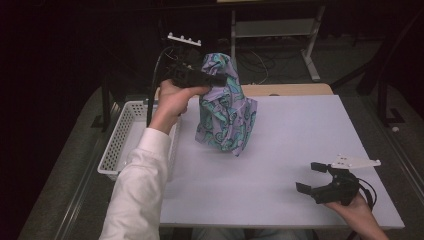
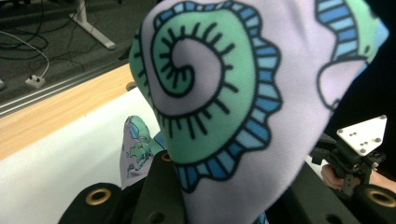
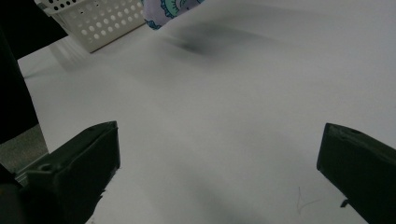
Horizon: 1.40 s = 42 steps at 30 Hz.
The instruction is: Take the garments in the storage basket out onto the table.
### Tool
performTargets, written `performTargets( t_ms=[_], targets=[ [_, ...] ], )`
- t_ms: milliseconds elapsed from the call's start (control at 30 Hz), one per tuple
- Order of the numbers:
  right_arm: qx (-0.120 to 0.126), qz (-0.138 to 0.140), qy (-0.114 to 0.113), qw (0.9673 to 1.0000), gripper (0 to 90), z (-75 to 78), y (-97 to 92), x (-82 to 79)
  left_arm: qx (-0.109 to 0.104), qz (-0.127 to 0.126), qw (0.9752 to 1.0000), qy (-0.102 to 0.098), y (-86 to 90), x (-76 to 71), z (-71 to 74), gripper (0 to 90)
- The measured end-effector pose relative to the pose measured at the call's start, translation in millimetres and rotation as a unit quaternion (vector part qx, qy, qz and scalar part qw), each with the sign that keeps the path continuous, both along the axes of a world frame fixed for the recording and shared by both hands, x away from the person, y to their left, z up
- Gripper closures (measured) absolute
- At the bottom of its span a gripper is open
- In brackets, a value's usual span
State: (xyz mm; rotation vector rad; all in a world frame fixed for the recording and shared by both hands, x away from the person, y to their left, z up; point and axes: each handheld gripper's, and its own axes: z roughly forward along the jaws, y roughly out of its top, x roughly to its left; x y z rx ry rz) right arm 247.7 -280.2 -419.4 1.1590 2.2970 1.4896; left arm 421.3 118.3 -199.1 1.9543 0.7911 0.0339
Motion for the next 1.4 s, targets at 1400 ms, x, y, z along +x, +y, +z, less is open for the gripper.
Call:
performTargets(
  t_ms=[1400],
  targets=[
    [-0.002,0.003,0.0,1.0,0.0,0.9,0.4,0.2,0.022,-0.049,0.996,0.072,-66.6,6.6,-103.1,74.4]
  ],
)
